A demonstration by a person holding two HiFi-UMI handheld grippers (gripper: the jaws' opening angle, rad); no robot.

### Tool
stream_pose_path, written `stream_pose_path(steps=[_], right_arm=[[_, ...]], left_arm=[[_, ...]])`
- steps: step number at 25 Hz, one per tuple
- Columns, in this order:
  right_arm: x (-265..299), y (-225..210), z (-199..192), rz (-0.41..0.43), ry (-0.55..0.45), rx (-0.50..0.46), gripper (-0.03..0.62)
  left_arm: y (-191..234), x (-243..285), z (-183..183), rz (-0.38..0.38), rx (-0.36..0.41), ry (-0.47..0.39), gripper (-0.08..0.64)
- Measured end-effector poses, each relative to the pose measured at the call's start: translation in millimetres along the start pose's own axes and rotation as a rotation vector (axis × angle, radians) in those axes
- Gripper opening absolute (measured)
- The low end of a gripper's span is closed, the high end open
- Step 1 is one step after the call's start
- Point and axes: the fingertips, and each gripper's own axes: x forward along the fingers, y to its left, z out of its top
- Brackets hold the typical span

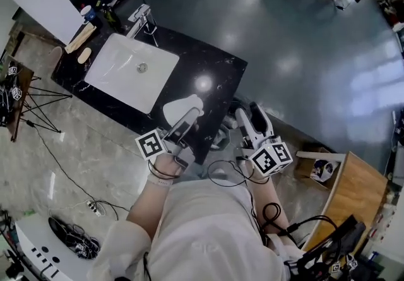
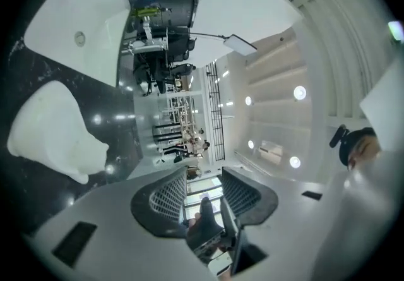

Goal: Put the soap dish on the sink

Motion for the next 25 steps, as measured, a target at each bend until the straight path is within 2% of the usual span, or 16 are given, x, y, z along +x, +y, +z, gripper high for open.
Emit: stream_pose_path(steps=[6,13,19,25], right_arm=[[-84,-35,52,-0.100,-0.148,0.025,0.266],[-184,-83,87,-0.240,-0.301,0.094,0.258],[-251,-113,97,-0.340,-0.382,0.140,0.219],[-295,-127,101,-0.395,-0.443,0.165,0.161]], left_arm=[[-29,60,-85,-0.062,0.019,0.214,0.176],[-44,118,-192,-0.116,-0.016,0.460,0.164],[-50,143,-261,-0.138,-0.047,0.606,0.134],[-49,151,-304,-0.141,-0.055,0.696,0.077]])
